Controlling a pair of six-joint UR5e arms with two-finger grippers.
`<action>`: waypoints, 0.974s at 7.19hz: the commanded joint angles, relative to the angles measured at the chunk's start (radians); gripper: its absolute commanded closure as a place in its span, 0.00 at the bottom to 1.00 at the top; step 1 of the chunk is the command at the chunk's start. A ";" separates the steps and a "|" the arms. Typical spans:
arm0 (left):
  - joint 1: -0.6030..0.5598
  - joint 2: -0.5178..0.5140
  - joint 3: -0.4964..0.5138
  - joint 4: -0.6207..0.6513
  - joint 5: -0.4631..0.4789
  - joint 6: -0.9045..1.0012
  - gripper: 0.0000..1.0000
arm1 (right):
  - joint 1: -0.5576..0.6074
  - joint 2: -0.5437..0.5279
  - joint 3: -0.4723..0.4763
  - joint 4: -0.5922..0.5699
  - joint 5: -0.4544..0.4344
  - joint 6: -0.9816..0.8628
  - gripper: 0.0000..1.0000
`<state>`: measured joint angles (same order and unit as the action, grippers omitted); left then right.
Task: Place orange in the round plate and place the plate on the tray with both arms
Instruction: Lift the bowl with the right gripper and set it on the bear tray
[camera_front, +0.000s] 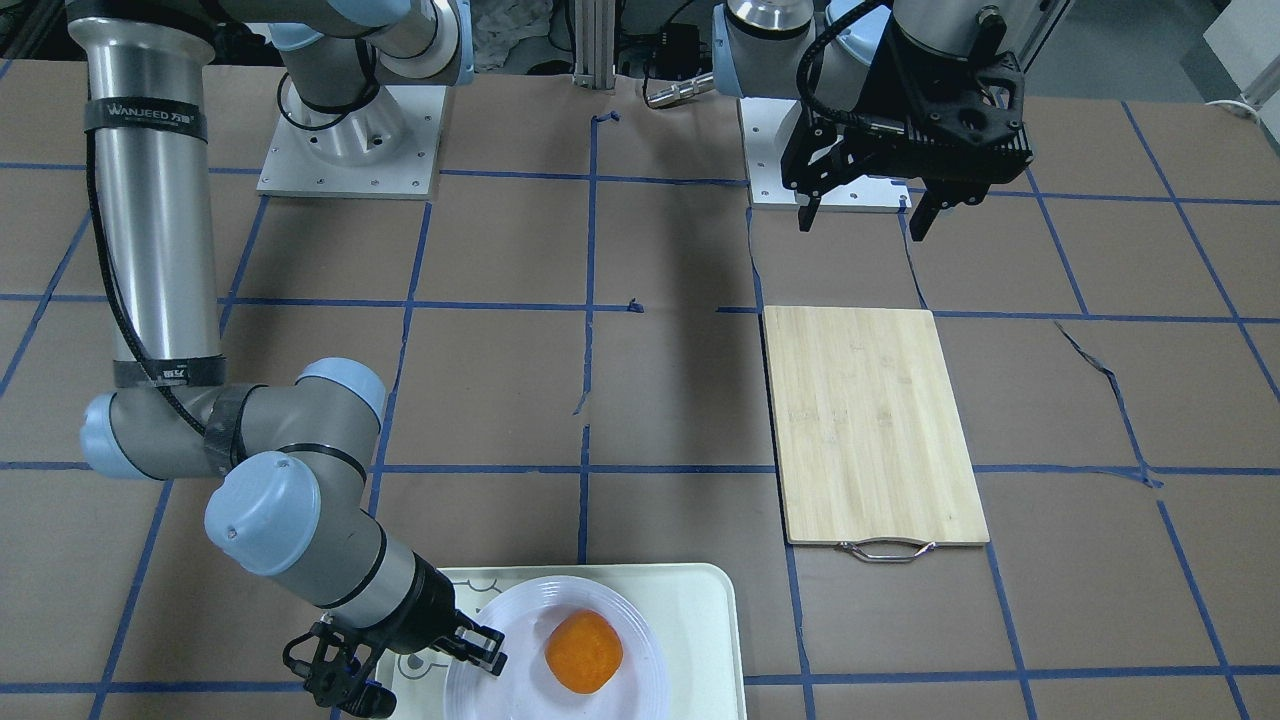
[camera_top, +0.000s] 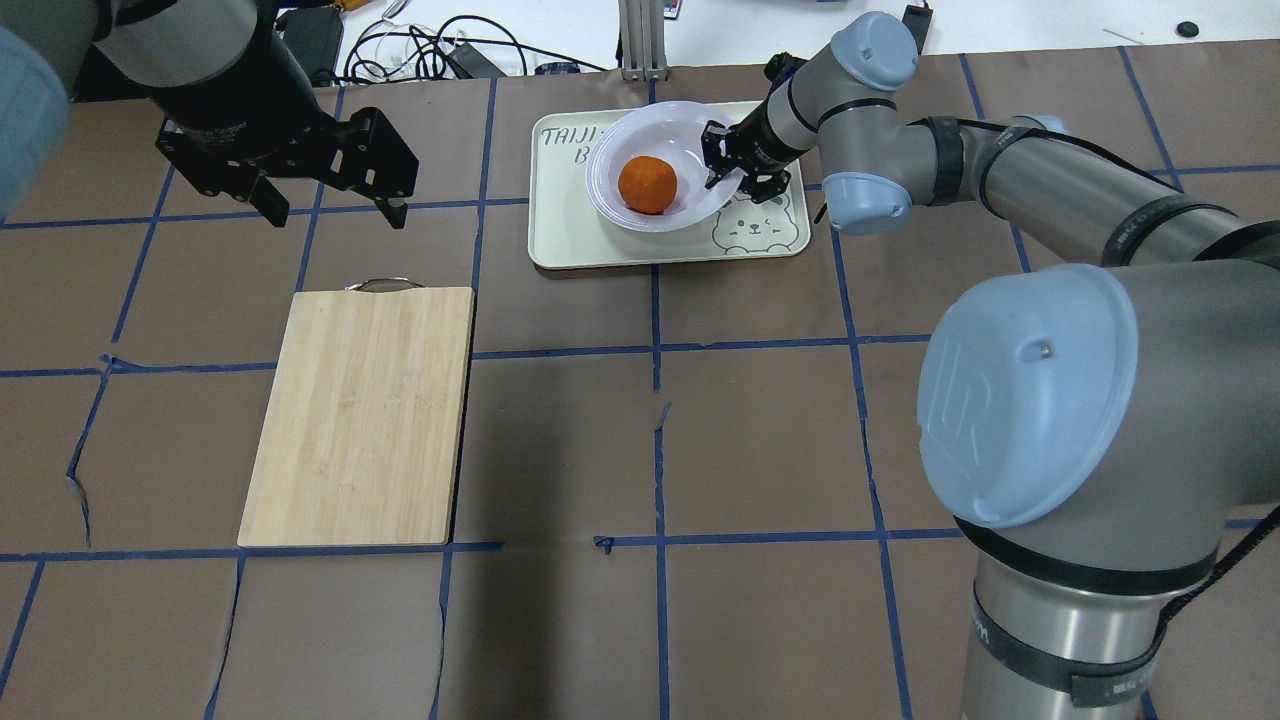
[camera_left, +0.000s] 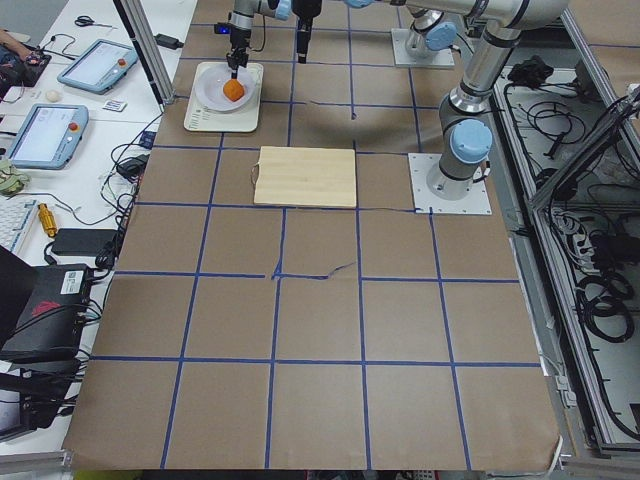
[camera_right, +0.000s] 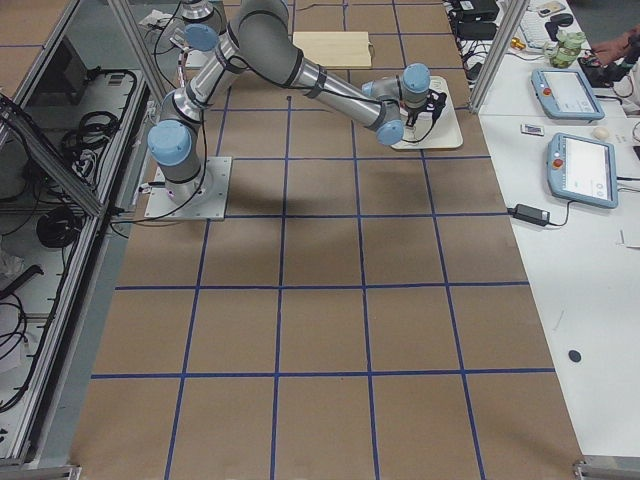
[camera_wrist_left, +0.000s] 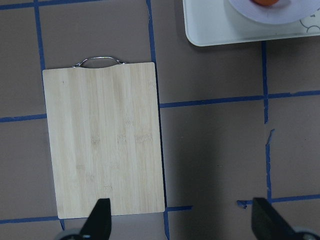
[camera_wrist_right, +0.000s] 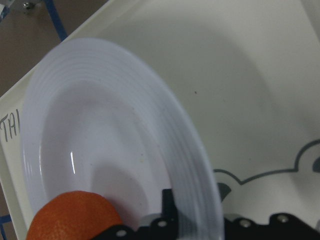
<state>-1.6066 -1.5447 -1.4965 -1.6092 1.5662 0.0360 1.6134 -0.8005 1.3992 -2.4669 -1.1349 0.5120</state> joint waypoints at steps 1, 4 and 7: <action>0.001 -0.002 -0.001 0.000 0.000 -0.002 0.00 | -0.018 -0.015 0.006 0.000 -0.017 0.000 0.45; 0.001 -0.002 -0.002 0.000 0.000 -0.002 0.00 | -0.079 -0.122 0.015 0.134 -0.095 -0.138 0.17; 0.001 -0.002 -0.004 0.000 0.000 -0.001 0.00 | -0.102 -0.291 -0.005 0.348 -0.232 -0.275 0.14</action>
<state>-1.6061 -1.5458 -1.4996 -1.6092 1.5662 0.0351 1.5247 -1.0147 1.4026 -2.2135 -1.3226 0.3045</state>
